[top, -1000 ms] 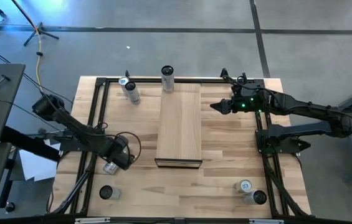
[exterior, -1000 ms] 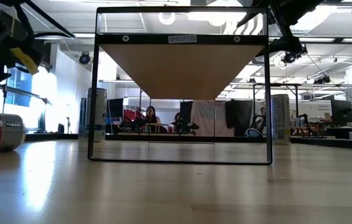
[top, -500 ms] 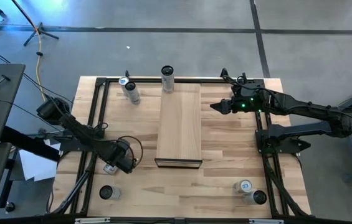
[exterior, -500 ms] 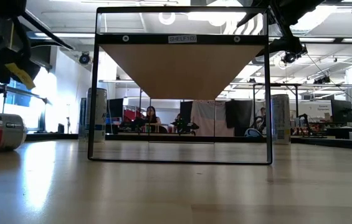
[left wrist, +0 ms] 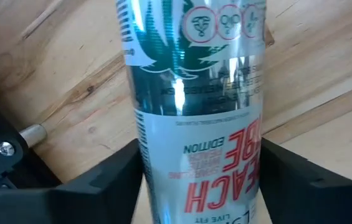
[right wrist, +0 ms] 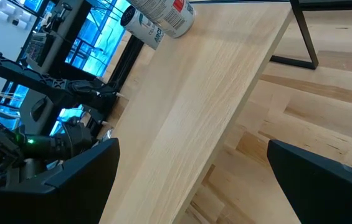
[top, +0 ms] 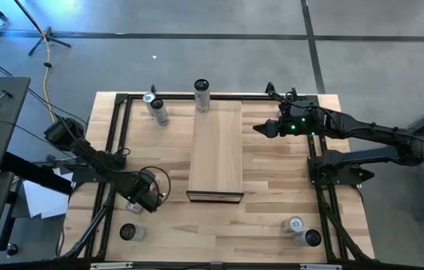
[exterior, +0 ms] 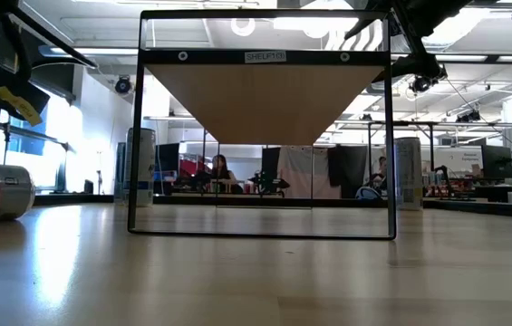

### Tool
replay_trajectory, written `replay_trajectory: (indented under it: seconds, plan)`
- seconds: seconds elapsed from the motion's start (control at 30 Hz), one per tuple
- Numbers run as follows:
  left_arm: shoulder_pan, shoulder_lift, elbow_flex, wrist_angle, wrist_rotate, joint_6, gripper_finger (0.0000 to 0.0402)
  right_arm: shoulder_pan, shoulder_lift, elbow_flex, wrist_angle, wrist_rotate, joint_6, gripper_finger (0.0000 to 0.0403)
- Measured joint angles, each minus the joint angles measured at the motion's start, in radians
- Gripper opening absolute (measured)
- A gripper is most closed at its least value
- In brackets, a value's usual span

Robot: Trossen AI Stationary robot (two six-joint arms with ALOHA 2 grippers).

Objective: Place canned beverage on shelf
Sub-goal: Put the white pink soda can on the shelf aligned with the white pink soda can

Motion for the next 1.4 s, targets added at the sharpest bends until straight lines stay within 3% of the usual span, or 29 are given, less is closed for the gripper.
replay_trajectory:
  seconds: [0.17,0.43,0.63,0.8,0.93,1.1,1.27,1.4]
  plan:
    - [0.0,-0.018,0.0,-0.001,0.0,0.019,0.0169,0.0,0.0,0.0,0.0,0.0,0.0,0.0394]
    - [0.003,-0.214,0.048,-0.113,-0.028,0.021,0.0177,0.0,0.0,0.0,0.002,0.008,0.0,0.0394]
    - [0.003,-0.438,0.145,-0.158,-0.229,-0.024,0.0178,0.0,0.0,0.0,0.003,0.008,0.003,0.0394]
    - [0.003,-0.583,0.231,-0.111,-0.429,0.048,0.0179,0.0,0.0,0.0,0.012,-0.007,0.027,0.0394]
    - [0.003,-0.654,0.287,0.008,-0.561,0.22,0.0179,0.001,0.0,0.0,0.086,-0.053,0.026,0.0394]
    - [0.014,-0.666,0.298,0.294,-0.725,0.497,0.0179,0.062,0.019,0.0,0.332,-0.074,-0.045,0.0394]
    - [0.078,-0.59,0.297,0.557,-0.72,0.701,0.0179,0.183,0.109,0.002,0.602,-0.031,-0.203,0.0394]
    - [0.143,-0.528,0.298,0.735,-0.686,0.777,0.0179,0.265,0.21,0.083,0.591,0.065,-0.377,0.0394]
